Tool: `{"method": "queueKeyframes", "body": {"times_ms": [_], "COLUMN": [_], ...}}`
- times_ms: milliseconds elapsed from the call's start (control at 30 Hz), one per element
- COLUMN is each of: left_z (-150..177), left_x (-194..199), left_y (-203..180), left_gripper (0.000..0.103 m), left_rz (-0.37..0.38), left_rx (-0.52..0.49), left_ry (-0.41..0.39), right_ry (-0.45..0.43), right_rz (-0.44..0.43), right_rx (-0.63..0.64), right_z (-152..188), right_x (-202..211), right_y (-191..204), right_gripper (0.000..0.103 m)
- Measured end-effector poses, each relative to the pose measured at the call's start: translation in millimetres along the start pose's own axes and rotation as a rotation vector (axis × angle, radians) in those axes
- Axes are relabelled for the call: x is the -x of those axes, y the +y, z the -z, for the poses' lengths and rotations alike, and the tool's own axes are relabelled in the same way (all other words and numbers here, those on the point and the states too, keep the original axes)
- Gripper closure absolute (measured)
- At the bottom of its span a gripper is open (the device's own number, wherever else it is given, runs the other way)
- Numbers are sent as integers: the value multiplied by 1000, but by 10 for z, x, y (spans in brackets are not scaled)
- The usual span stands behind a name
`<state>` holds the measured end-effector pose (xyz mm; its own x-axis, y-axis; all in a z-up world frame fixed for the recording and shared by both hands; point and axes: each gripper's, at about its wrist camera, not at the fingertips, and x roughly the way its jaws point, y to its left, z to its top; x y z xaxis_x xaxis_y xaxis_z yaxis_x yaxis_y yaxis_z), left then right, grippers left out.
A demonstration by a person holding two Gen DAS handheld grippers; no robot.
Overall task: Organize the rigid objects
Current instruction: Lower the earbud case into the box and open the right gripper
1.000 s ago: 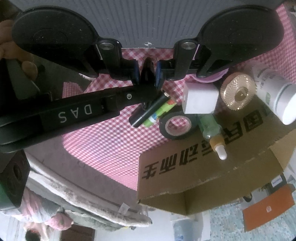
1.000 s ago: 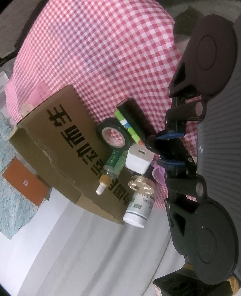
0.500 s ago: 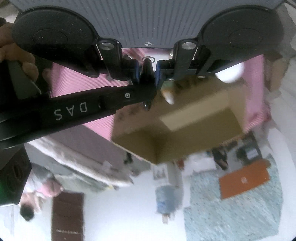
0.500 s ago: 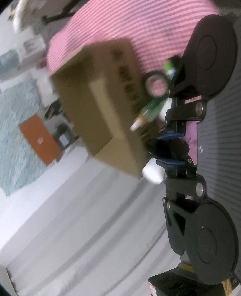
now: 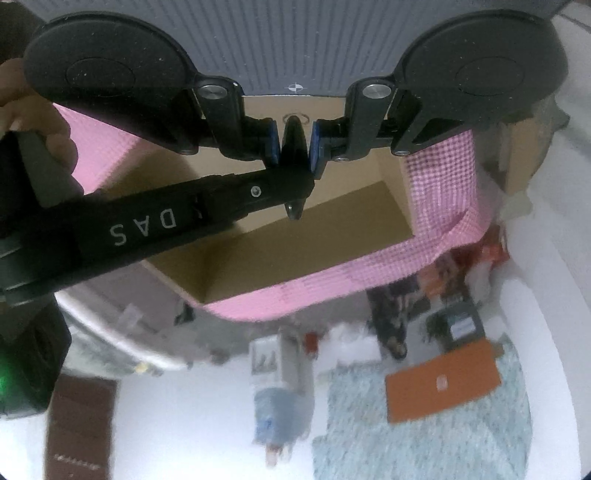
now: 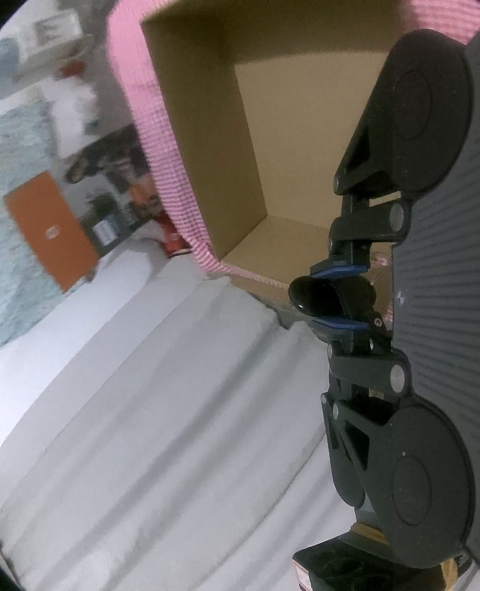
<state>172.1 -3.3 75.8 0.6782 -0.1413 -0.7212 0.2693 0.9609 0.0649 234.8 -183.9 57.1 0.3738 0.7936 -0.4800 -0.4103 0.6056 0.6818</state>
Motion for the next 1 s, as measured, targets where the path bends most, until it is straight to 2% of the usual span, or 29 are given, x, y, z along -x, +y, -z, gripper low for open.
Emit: {"method": "queueKeyframes", "body": {"times_ms": [167, 267, 567, 733, 867, 1000], "left_z": [-176, -212, -246, -274, -288, -309], "left_x": [-491, -744, -1127, -1099, -959, -756], "left_y": [272, 349, 401, 428, 426, 419], "left_gripper": [87, 87, 86, 81, 76, 63], "left_rz": [-13, -46, -171, -165, -153, -138], "left_rx": [27, 27, -27, -13, -2, 13], "left_ry": [125, 187, 284, 275, 239, 189], "right_ry": [109, 163, 255, 262, 255, 224], "right_rz": [9, 15, 7, 1, -1, -9], "right_rx": [-89, -150, -305, -339, -334, -320], "right_z": [-378, -498, -618, -606, -580, -631], "right_x": [-561, -825, -1374, -1468, -1368, -1188], "right_y": [-318, -502, -884, -955, -940, -866], "right_gripper": [78, 78, 79, 78, 78, 78]}}
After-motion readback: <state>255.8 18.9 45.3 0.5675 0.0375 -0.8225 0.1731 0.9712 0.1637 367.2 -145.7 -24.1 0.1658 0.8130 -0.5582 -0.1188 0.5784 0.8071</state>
